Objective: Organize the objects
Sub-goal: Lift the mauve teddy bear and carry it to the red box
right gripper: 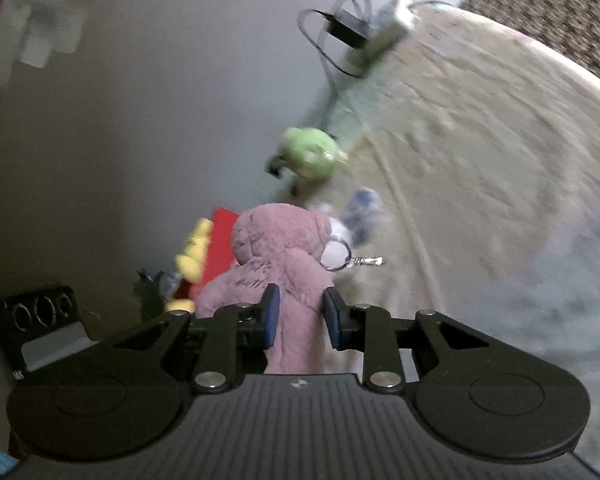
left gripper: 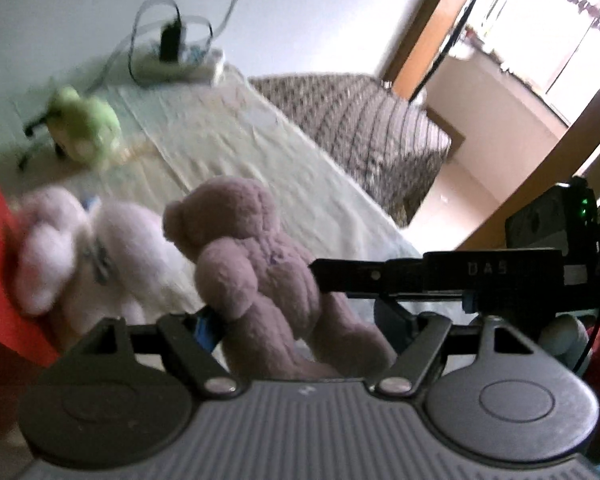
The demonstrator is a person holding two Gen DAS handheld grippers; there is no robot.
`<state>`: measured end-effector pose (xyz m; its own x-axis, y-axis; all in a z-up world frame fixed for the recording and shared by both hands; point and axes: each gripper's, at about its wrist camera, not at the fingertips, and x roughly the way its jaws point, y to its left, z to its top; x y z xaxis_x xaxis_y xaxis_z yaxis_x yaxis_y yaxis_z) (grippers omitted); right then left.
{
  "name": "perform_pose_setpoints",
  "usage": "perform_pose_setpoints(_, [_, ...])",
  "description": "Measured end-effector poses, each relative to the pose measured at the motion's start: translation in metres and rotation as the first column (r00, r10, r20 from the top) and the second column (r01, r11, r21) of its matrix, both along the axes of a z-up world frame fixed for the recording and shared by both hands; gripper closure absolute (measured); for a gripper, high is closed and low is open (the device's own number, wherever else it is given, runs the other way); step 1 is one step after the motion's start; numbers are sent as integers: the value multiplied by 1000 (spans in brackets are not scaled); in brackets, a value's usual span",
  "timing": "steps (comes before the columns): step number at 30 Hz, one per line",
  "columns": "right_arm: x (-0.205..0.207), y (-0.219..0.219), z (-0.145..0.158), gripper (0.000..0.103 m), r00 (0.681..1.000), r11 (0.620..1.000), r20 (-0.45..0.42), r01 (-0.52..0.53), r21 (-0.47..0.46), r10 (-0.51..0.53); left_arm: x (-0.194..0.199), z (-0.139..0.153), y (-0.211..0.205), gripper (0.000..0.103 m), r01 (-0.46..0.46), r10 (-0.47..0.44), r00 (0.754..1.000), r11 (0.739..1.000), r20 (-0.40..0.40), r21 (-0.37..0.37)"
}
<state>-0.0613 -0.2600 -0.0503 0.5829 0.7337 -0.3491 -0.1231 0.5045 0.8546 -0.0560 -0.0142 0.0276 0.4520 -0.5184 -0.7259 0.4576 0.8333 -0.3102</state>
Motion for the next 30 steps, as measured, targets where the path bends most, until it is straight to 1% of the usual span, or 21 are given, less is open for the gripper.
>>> perform_pose_setpoints(2, [1,6,11,75,1000,1000,31,-1,27,0,-4,14,12,26,-15,16,999,1000,38,-19])
perform_pose_setpoints(6, [6,23,37,74,994,999,109,-21,48,16,-10,41,36,26,-46,51,993,998,108,-46])
perform_pose_setpoints(10, [20,50,59,74,985,996,165,-66,67,54,-16,62,65,26,-82,92,979,995,180,-63])
perform_pose_setpoints(15, [38,93,79,74,966,987,222,-147,57,131,-16,79,113,26,-142,160,957,986,242,-91])
perform_pose_setpoints(18, [52,122,84,74,958,982,237,-182,54,164,-13,82,143,26,-166,185,948,982,258,-95])
perform_pose_setpoints(20, [60,143,88,74,952,981,247,-194,29,181,-10,78,160,26,-196,214,942,976,258,-92])
perform_pose_setpoints(22, [69,160,89,74,949,978,246,-209,22,197,-8,74,179,26,-218,238,937,970,254,-107])
perform_pose_setpoints(27, [88,202,85,74,946,971,224,-240,-6,236,1,59,217,26,-253,276,933,959,231,-124])
perform_pose_setpoints(30, [97,223,79,74,948,968,198,-245,-45,249,8,48,238,26,-271,294,936,953,191,-138])
